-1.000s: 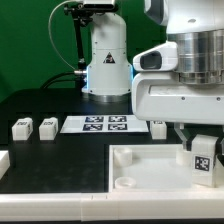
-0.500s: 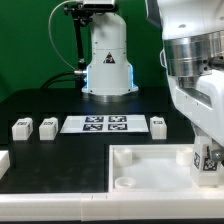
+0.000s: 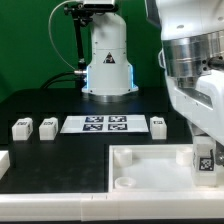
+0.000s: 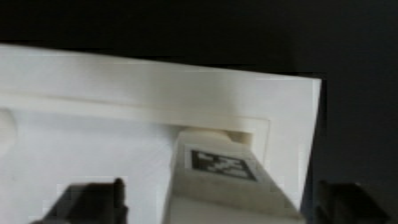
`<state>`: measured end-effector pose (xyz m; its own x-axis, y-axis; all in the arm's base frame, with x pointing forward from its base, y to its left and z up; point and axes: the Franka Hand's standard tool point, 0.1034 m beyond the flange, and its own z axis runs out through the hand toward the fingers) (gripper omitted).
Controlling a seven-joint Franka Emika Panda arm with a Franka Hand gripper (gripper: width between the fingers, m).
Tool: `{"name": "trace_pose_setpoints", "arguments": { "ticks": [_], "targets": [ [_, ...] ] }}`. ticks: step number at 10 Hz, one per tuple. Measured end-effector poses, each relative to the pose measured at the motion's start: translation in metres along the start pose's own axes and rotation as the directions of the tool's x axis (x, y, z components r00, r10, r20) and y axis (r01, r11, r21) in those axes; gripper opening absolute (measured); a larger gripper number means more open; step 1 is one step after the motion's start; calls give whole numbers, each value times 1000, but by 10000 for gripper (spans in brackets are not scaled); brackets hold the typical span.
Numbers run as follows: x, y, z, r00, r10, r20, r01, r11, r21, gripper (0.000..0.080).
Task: Assemble one leg
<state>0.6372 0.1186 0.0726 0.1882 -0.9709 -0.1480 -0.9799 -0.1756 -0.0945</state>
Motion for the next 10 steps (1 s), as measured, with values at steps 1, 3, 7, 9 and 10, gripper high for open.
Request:
{"name": "trace_pose_setpoints", "arguments": {
  "ticks": [1,3,7,9,10],
  "targets": [
    [0,1,0,996,-94,-1,94,995,-10,580],
    [1,-1,-2,926,-378,-12,377,926,-18,646],
    [-3,0,1,440,-897,-29,891,441,-110,648],
    [-4,-3,0,378,-925,-37,919,380,-105,619],
    [-4,-3,1,378,-925,-37,919,379,-105,619]
  ]
}}
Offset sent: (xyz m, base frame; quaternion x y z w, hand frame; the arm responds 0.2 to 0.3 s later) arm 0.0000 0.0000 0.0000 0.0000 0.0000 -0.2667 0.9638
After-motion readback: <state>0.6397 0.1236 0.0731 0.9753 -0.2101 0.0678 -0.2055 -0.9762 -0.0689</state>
